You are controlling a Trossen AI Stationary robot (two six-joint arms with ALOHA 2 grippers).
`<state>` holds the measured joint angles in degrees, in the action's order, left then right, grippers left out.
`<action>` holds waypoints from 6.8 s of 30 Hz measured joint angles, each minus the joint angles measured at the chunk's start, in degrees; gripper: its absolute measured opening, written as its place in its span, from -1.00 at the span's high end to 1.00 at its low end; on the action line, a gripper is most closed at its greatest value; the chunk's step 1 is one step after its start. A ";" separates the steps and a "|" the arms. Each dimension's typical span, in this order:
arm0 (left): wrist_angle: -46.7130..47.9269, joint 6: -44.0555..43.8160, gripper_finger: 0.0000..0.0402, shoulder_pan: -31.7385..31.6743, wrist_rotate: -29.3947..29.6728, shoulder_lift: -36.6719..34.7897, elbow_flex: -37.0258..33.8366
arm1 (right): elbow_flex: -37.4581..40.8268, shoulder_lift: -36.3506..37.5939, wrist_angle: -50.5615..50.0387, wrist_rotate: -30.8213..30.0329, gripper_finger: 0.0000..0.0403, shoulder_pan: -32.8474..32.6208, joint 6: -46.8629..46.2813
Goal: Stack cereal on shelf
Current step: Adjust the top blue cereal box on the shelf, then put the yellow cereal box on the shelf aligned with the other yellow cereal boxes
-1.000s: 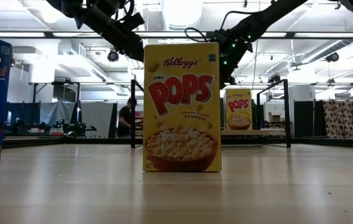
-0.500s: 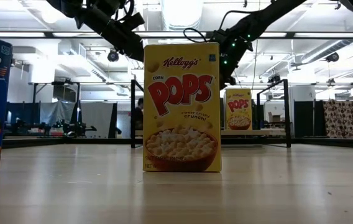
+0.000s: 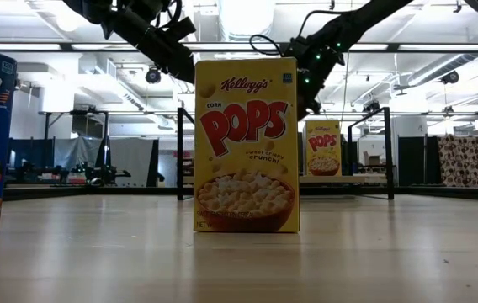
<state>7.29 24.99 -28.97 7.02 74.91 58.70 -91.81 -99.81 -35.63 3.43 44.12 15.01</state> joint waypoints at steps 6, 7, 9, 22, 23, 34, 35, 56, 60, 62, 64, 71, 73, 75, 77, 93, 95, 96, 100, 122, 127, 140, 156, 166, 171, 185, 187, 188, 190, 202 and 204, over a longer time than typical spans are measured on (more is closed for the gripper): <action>0.00 0.00 0.07 -0.02 0.00 0.00 0.00 | 0.00 0.04 -1.55 -0.15 0.96 -0.59 -0.01; -0.01 0.00 0.07 0.00 -0.01 0.00 0.00 | 0.00 0.07 -1.60 -0.40 0.96 -0.71 -0.01; -0.02 0.00 0.07 0.00 -0.01 0.00 0.00 | 0.00 0.48 -1.59 -1.43 0.96 -0.91 0.16; -0.13 0.00 0.07 -0.01 -0.01 0.00 0.00 | -0.59 1.29 0.41 1.55 0.96 -1.53 0.61; -0.13 0.00 0.07 0.00 -0.01 0.00 0.00 | -0.59 1.27 0.41 1.55 0.96 -1.53 0.59; -0.42 0.00 0.07 0.00 -0.01 0.00 0.00 | 0.33 1.22 0.75 1.55 0.96 -1.53 0.37; -0.42 0.00 0.07 0.00 -0.01 0.00 0.00 | 0.36 1.22 0.84 1.55 0.96 -1.53 0.37; -0.46 -0.28 0.07 0.00 -0.01 0.00 0.00 | 1.99 1.39 1.15 1.48 0.96 -1.69 -1.58; -0.46 -0.40 0.07 -0.01 -0.01 -0.01 0.00 | 1.99 1.72 1.00 1.41 0.96 -1.90 -2.24; -0.46 -0.48 0.07 0.00 -0.01 0.00 0.00 | 1.99 1.77 0.97 1.48 0.96 -1.92 -3.00; -0.46 -0.48 0.07 -0.01 -0.01 -0.01 0.00 | 1.99 1.79 0.77 1.48 0.96 -1.90 -3.07; -0.46 -0.55 0.07 -0.02 -0.01 0.00 0.00 | 1.97 1.81 0.58 1.03 0.96 -1.88 -3.41; -0.46 -0.63 0.07 0.00 -0.01 -0.01 0.00 | 1.97 1.84 0.58 1.00 0.96 -1.88 -3.20; -0.46 -0.66 0.07 0.00 -0.01 0.00 0.00 | 1.97 1.84 0.58 0.97 0.96 -1.88 -2.99; -0.45 -0.68 0.07 0.00 -0.01 -0.01 0.00 | 1.97 1.88 0.58 0.91 0.96 -1.88 -2.49; 2.33 -9.96 0.07 3.07 -0.01 -0.02 0.00 | 8.29 13.06 -1.02 1.23 0.96 -8.17 -1.47; 3.52 -11.22 0.07 4.77 -0.01 -0.02 0.00 | 11.47 15.31 0.73 1.24 0.96 -10.14 -1.52; 3.85 -11.66 0.07 5.79 -0.06 -0.02 -0.05 | 13.26 16.52 1.80 1.24 0.96 -11.05 -1.60; 3.93 -11.28 0.07 10.29 -0.09 -0.04 -1.62 | 21.10 21.97 6.59 1.27 0.96 -15.42 -2.47; -1.52 -23.21 0.07 36.79 1.67 0.26 -5.58 | 49.96 38.53 33.67 -3.42 0.96 -51.15 -16.50; -3.68 -28.23 0.07 43.31 6.71 0.28 -6.19 | 49.96 36.47 36.45 -9.81 0.96 -59.91 -19.66; -15.06 -31.19 0.07 54.30 10.49 7.65 -6.02 | 49.17 29.49 46.60 -16.11 0.95 -69.78 -22.10; -15.60 -35.12 0.07 58.51 16.65 9.03 -5.22 | 36.98 12.20 45.26 -17.60 -0.07 -71.25 -26.38; -15.83 -34.23 0.07 59.04 18.09 8.52 -5.25 | 18.36 2.52 19.92 -22.96 -0.51 -70.82 -30.00; -15.85 -33.76 0.07 59.08 18.15 8.52 -5.25 | 14.89 0.11 14.91 -22.77 -0.45 -70.82 -31.09; -16.09 -33.68 0.07 59.19 18.60 8.55 -5.25 | 16.24 -0.36 14.72 -22.64 0.08 -70.09 -32.92; -16.09 -33.66 0.07 59.19 18.59 8.55 -5.25 | 16.24 -0.33 14.70 -22.47 0.16 -70.10 -32.71; -16.09 -33.66 0.07 59.17 18.61 8.55 -5.25 | 16.24 -0.33 14.70 -22.36 0.19 -70.10 -32.50; -16.08 -33.66 0.07 59.17 18.59 8.55 -5.25 | 16.24 -0.28 14.66 -22.31 0.23 -70.10 -32.41; -16.31 -31.23 0.07 59.17 21.61 8.09 -5.25 | 15.34 1.71 12.52 -19.26 0.19 -70.10 -27.82; -16.33 -30.29 0.07 59.17 21.61 7.57 -5.25 | 15.43 3.51 9.60 -19.28 0.20 -69.98 -27.16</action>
<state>-9.04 -5.29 30.20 28.62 82.49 53.45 -76.38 -96.30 -26.03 -15.86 -25.86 -12.15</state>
